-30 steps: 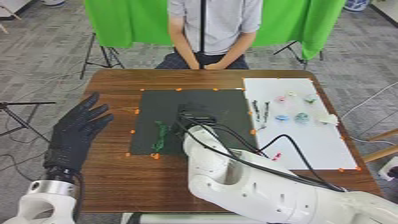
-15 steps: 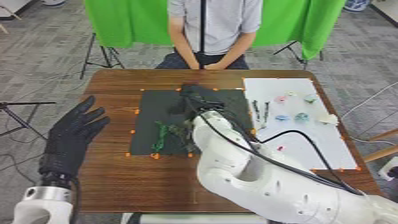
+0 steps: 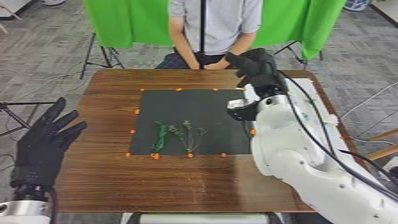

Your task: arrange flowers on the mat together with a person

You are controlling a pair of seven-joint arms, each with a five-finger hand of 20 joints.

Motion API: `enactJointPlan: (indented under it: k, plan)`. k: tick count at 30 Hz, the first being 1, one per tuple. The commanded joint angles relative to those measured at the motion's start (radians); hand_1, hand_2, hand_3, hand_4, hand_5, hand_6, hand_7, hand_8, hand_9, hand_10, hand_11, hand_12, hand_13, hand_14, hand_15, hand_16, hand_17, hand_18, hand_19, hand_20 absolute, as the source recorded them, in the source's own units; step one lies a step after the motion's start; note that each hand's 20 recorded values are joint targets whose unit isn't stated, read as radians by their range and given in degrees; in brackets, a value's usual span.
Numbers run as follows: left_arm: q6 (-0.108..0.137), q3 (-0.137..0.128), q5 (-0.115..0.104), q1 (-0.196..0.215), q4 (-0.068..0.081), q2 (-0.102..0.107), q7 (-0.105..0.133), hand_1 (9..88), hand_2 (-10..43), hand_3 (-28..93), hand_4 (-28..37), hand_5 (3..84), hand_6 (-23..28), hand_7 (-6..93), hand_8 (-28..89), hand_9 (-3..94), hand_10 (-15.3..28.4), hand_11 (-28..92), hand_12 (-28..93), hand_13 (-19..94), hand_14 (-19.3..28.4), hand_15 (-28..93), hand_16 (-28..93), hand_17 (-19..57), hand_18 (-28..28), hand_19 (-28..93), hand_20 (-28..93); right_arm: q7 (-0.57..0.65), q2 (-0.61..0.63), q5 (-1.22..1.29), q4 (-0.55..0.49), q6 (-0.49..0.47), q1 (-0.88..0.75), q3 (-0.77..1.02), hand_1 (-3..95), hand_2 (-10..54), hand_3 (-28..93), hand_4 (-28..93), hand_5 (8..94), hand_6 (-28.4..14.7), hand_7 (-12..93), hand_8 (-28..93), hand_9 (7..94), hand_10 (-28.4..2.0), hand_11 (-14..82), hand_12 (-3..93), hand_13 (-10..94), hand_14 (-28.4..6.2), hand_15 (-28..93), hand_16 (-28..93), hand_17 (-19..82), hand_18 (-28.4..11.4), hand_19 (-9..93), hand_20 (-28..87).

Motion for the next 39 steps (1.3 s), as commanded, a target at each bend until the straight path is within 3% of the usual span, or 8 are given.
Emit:
enactJointPlan:
  k: [1, 5, 11, 17, 22, 30, 35, 39]
  plan:
    - [-0.032, -0.062, 0.023, 0.04, 0.012, -0.058, -0.037, 16.6, 7.5, 73, -28.2, 28.6, 2.3, 9.2, -8, 27.6, 13.9, 15, 12, 18, 21.2, 39, -4, -10.1, 18.1, 34, 14, -0.17, 0.163, 0.136, -0.022, 0.172, -0.305, 0.201, 20.6, 9.2, 67, -22, 53.8, -5.9, 13, -12, 59.3, -22.3, 16.7, 13.8, 53, -22.3, 52, 8, 18, -26.9, 70, 1]
    - [-0.039, -0.074, 0.021, 0.053, 0.016, -0.063, -0.033, 16.4, 7.5, 73, -28.2, 28.8, 2.4, 9.2, -8, 28.1, 14.0, 15, 13, 18, 21.2, 39, -3, -10.0, 18.1, 34, 14, -0.348, 0.196, 0.328, -0.029, 0.193, -0.419, 0.293, 18.9, 9.6, 69, -22, 53.0, -5.4, 13, -12, 57.8, -21.3, 16.1, 13.8, 50, -22.5, 49, 8, 15, -27.0, 65, 2]
    - [-0.012, -0.057, -0.033, 0.092, 0.021, -0.001, 0.047, 16.8, 7.5, 74, -28.3, 29.6, 2.9, 8.9, -8, 28.7, 14.3, 16, 13, 18, 21.2, 39, -3, -9.9, 17.8, 34, 14, -0.517, 0.201, 0.526, -0.026, 0.198, -0.513, 0.351, 17.4, 10.0, 71, -23, 51.6, -5.0, 14, -12, 54.6, -21.4, 15.3, 13.8, 47, -22.7, 47, 9, 12, -26.5, 60, 6]
    - [0.027, -0.06, 0.08, 0.096, 0.017, -0.007, -0.028, 17.0, 7.4, 74, -28.3, 29.6, 2.9, 8.8, -8, 28.9, 14.3, 16, 13, 18, 21.2, 39, -3, -9.9, 17.8, 34, 15, -0.529, 0.192, 0.556, -0.034, 0.206, -0.552, 0.386, 16.7, 10.1, 72, -24, 51.1, -4.8, 13, -12, 53.8, -21.2, 14.7, 13.8, 46, -22.8, 47, 9, 11, -26.7, 58, 8]
    - [0.028, -0.032, 0.06, 0.075, 0.021, -0.008, -0.008, 17.3, 7.3, 74, -28.3, 29.6, 2.7, 8.9, -8, 28.9, 14.3, 16, 13, 18, 21.2, 39, -3, -9.9, 17.8, 34, 15, -0.541, 0.192, 0.571, -0.037, 0.199, -0.559, 0.401, 16.1, 9.8, 72, -24, 50.6, -4.7, 13, -12, 53.6, -21.3, 14.6, 13.9, 46, -23.1, 46, 9, 11, -27.0, 58, 9]
    - [0.071, -0.002, -0.053, 0.095, 0.027, 0.055, 0.121, 17.4, 7.2, 75, -28.3, 29.4, 2.7, 9.2, -8, 29.3, 14.5, 17, 13, 19, 21.5, 41, -3, -9.3, 18.4, 37, 16, -0.601, 0.191, 0.644, -0.035, 0.2, -0.552, 0.412, 15.7, 9.4, 73, -24, 50.5, -4.5, 13, -12, 53.8, -21.2, 14.6, 13.9, 47, -23.1, 46, 10, 11, -27.2, 57, 11]
    - [0.039, 0.008, -0.121, 0.074, 0.034, 0.056, 0.167, 17.5, 7.1, 75, -28.3, 29.5, 2.9, 9.3, -8, 29.9, 14.9, 17, 13, 20, 21.6, 42, -3, -8.9, 18.4, 38, 16, -0.618, 0.182, 0.69, -0.03, 0.207, -0.528, 0.407, 15.7, 9.3, 73, -24, 50.5, -4.4, 13, -12, 53.9, -21.1, 14.6, 14.0, 47, -23.0, 47, 10, 11, -27.2, 57, 12]
    - [0.036, 0.013, -0.099, 0.047, 0.034, 0.037, 0.132, 17.4, 7.1, 75, -28.3, 29.5, 2.9, 9.4, -8, 29.9, 14.9, 18, 12, 20, 21.7, 43, -4, -8.4, 18.7, 38, 16, -0.602, 0.18, 0.674, -0.028, 0.212, -0.515, 0.397, 15.6, 9.3, 74, -24, 50.4, -4.4, 13, -12, 53.9, -21.1, 14.6, 14.0, 47, -23.0, 47, 10, 11, -27.3, 57, 12]
